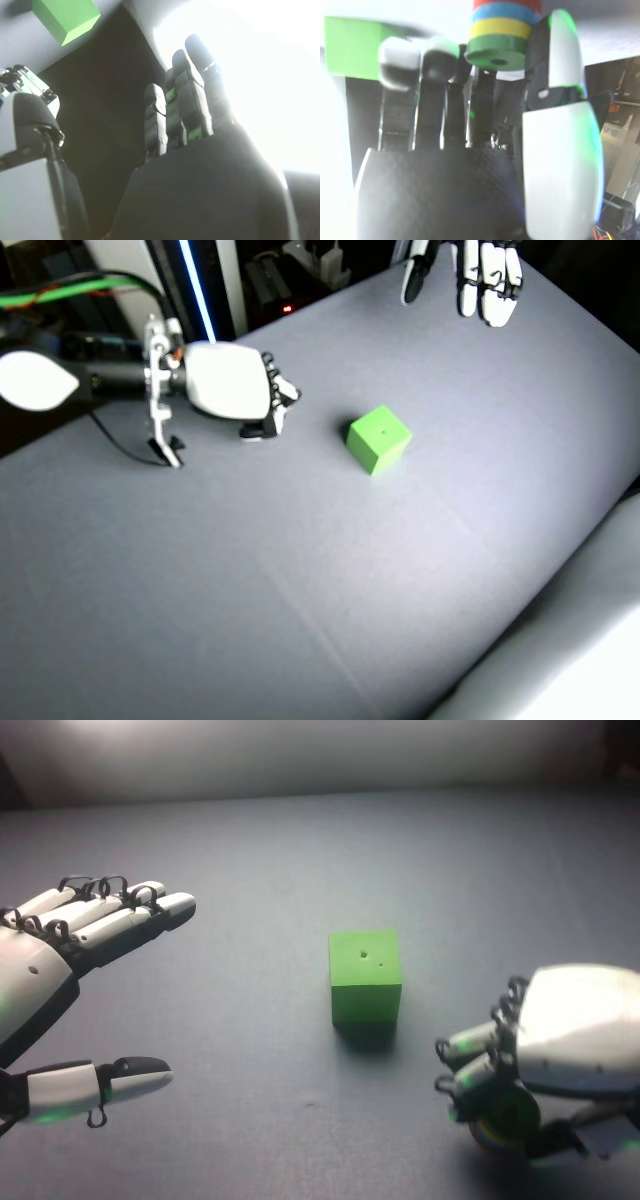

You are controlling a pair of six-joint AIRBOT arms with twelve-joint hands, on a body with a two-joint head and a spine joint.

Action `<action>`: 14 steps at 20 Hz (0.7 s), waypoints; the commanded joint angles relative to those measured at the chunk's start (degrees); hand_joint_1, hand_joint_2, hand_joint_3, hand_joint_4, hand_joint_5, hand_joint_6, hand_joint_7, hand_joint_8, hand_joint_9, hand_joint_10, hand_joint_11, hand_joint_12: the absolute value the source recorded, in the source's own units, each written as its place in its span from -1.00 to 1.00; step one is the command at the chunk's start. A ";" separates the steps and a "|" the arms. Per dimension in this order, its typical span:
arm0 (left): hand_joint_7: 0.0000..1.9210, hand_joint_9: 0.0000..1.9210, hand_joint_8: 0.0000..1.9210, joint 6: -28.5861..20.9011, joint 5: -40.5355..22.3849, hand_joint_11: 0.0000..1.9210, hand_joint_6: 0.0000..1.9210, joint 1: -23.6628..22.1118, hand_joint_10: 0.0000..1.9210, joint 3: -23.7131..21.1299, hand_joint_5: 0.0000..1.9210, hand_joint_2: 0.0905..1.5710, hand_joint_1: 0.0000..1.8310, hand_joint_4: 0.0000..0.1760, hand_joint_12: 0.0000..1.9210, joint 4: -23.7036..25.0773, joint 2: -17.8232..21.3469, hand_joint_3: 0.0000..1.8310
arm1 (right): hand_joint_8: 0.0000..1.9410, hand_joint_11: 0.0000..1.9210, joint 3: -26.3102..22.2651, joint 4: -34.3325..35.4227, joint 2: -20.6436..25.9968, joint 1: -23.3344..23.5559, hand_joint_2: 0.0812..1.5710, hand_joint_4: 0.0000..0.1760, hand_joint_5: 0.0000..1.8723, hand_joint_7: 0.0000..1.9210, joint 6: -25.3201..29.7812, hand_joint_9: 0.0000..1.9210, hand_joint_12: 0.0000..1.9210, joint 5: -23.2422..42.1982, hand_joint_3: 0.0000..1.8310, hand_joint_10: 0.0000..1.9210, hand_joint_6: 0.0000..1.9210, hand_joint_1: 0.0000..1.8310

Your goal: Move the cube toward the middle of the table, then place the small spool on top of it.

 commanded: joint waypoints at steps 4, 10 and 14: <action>-0.72 -0.61 -1.00 -0.26 -7.49 -0.80 -1.00 -0.72 -0.99 0.31 -0.72 0.23 -0.03 -0.32 -0.23 0.11 -0.23 -1.00 | 0.49 0.14 2.28 7.60 -1.43 4.31 0.39 -1.00 0.16 -0.10 -3.73 0.08 0.81 6.65 -1.00 0.65 -0.38 0.36; -0.70 -0.62 -0.99 -0.26 -8.15 -0.88 -1.00 -0.72 -1.00 0.44 -0.74 0.23 -0.04 0.02 -0.08 0.02 -0.39 -1.00 | 0.47 -0.34 7.13 12.84 -4.13 11.81 0.43 -1.00 0.11 -0.10 -7.46 -0.16 0.75 7.00 -1.00 0.41 -0.36 0.37; -0.70 -0.62 -1.00 -0.26 -8.12 -0.89 -1.00 -0.71 -1.00 0.61 -0.75 0.22 -0.03 0.14 0.00 -0.17 -0.49 -1.00 | -0.16 -0.46 9.51 13.31 -6.42 15.57 0.36 -1.00 0.12 -0.04 -9.73 -0.16 0.69 5.11 -1.00 0.06 -0.09 0.28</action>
